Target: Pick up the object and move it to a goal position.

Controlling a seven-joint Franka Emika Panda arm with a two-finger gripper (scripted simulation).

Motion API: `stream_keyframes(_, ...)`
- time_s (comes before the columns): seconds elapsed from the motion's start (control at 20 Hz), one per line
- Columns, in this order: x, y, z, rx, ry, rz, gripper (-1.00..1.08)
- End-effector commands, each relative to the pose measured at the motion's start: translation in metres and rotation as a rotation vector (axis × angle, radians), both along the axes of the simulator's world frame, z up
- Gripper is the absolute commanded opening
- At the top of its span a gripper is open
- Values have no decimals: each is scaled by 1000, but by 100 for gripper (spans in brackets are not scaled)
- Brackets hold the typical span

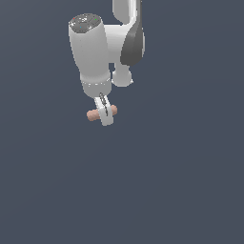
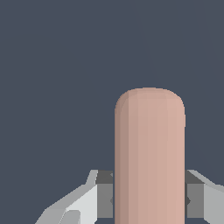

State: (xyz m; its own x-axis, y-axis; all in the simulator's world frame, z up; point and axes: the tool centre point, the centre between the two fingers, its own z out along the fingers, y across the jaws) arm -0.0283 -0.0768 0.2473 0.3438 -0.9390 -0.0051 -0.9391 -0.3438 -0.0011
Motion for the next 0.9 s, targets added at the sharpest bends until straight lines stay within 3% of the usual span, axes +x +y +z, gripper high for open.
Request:
stream_keyframes(0.0,-10,-17,26,0,0,0,-100)
stream_keyframes(0.85,-67,-122,195,-4,0,0,-100)
